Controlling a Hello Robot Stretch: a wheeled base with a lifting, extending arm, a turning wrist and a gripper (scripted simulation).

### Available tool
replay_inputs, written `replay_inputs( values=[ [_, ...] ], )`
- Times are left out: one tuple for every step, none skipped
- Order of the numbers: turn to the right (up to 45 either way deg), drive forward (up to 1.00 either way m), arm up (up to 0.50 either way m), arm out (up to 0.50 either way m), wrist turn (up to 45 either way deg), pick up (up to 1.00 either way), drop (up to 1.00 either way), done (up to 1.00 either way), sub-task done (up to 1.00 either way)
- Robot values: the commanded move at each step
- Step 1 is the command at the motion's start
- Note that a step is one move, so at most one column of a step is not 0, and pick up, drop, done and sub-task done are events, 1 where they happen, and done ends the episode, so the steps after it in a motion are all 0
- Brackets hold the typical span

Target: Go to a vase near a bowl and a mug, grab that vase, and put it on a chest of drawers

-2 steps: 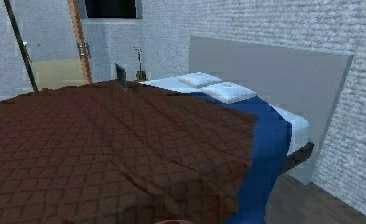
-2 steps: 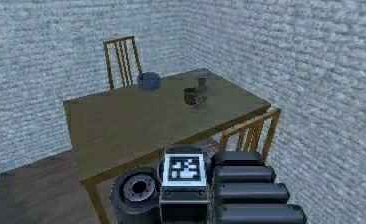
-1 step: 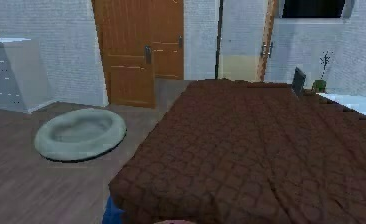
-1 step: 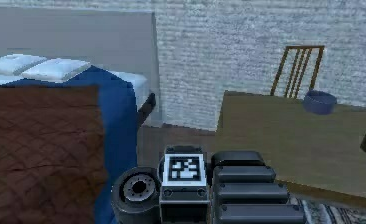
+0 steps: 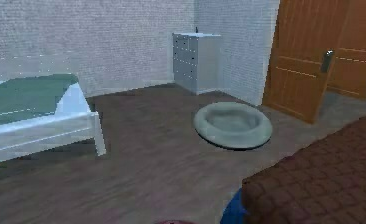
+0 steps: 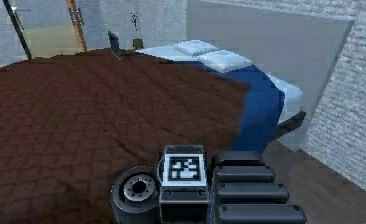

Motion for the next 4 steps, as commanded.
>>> replay_inputs(
  values=[
    [-42.0, 0.00, 0.00, 0.00, 0.0, 0.00, 0.00, 0.00, 0.00],
    [0.0, 0.75, 0.00, 0.00, 0.0, 0.00, 0.00, 0.00, 0.00],
    [45.0, 0.00, 0.00, 0.00, 0.0, 0.00, 0.00, 0.00, 0.00],
    [15.0, 0.00, 0.00, 0.00, 0.0, 0.00, 0.00, 0.00, 0.00]
  ],
)
